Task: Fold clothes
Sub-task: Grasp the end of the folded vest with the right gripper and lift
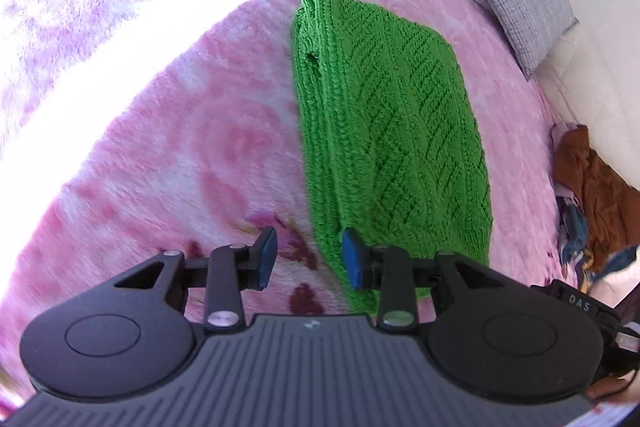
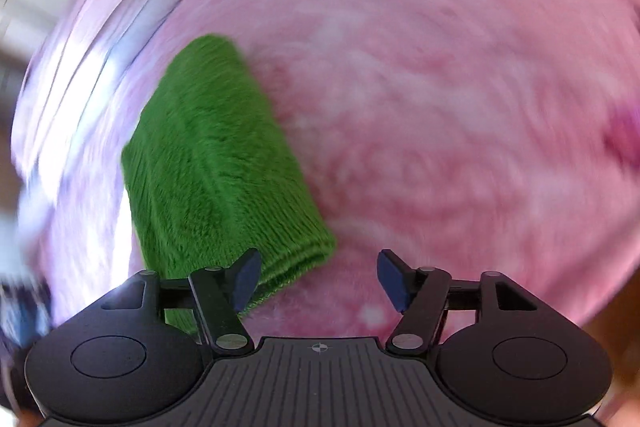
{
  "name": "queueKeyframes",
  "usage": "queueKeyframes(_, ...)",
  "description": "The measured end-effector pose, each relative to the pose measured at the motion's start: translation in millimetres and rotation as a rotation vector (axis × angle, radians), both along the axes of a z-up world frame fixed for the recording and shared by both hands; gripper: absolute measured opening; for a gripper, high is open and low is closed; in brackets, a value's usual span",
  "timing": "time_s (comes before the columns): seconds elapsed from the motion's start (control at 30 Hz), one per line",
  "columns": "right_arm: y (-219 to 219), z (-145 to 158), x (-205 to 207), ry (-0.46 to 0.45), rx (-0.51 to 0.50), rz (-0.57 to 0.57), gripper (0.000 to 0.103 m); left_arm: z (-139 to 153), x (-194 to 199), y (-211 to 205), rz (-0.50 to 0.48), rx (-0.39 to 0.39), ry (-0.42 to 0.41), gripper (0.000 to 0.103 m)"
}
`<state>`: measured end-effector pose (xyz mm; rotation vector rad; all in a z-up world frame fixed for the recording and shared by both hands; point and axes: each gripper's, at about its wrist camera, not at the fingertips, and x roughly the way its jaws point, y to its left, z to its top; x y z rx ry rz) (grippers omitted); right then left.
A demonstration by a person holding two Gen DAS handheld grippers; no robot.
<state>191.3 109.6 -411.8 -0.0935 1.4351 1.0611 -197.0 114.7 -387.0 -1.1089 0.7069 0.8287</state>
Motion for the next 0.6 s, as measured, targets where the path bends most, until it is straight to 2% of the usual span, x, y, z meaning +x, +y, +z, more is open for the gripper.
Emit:
queueKeyframes(0.07, -6.8, -2.7, -4.3, 0.029, -0.012, -0.097, 0.063, 1.9, -7.2, 10.8, -0.035, -0.003, -0.010, 0.030)
queueKeyframes(0.13, -9.5, 1.0, -10.1, 0.010, -0.009, -0.144, 0.063, 3.0, -16.0, 23.4, -0.071, -0.008, -0.007, 0.030)
queueKeyframes(0.27, -5.4, 7.8, -23.4, -0.089, -0.024, -0.163, 0.064, 5.8, -31.5, 43.9, -0.115, -0.014, -0.014, 0.033)
queueKeyframes(0.37, -5.4, 12.7, -31.1, -0.124, -0.038, -0.190, 0.064, 6.0, -40.7, 52.9, -0.137, -0.023, -0.025, 0.038)
queueKeyframes(0.5, -8.8, 14.4, -46.7, -0.086, -0.029, -0.265, 0.064, -1.4, -41.3, 66.8, -0.173, -0.057, -0.043, 0.038)
queueKeyframes(0.6, -11.3, 5.6, -58.6, 0.007, -0.012, -0.348, 0.064, -5.3, -37.5, 76.1, -0.204, -0.067, -0.054, 0.039)
